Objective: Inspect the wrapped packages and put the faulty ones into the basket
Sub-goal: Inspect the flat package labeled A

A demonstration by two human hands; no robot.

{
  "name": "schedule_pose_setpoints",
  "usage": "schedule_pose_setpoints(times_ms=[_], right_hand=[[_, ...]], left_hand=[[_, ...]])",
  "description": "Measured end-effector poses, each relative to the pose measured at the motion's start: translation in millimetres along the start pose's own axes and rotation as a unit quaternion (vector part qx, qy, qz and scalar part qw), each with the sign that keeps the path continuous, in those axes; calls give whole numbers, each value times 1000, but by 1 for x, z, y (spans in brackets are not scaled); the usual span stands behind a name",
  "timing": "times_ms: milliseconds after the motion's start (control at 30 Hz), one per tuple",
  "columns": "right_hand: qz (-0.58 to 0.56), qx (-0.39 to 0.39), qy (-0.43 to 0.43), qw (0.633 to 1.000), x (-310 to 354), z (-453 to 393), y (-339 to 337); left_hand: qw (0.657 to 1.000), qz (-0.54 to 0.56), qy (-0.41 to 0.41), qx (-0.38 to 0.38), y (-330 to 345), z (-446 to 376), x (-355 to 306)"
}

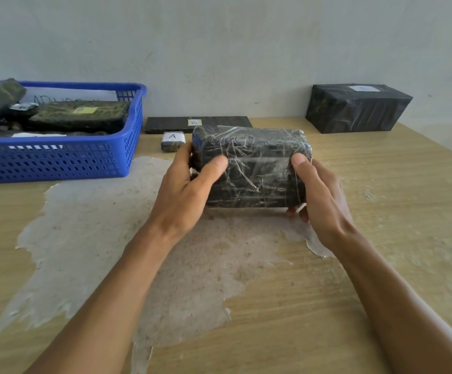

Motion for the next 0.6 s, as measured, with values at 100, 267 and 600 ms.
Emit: schedule_pose_setpoints(times_ms=[100,267,600], right_hand=[[-16,-5,13,1000,-1,-1,-2],[-25,14,-1,1000,1,1,1],[1,0,-9,1000,3,2,2]], left_hand=[[999,-15,-7,28,2,0,2],[1000,-20,-7,5,-1,0,4],[999,-44,-11,27,-3,0,5]])
Point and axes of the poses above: each hand's wrist, its own z-axis away from the middle knuckle, its own y-axis out of the palm, x = y × z, the point moved 2 cm from there along -z, towards the middle knuckle, and after that the axes turned 2 degrees about -z, right-handed, at the moved point
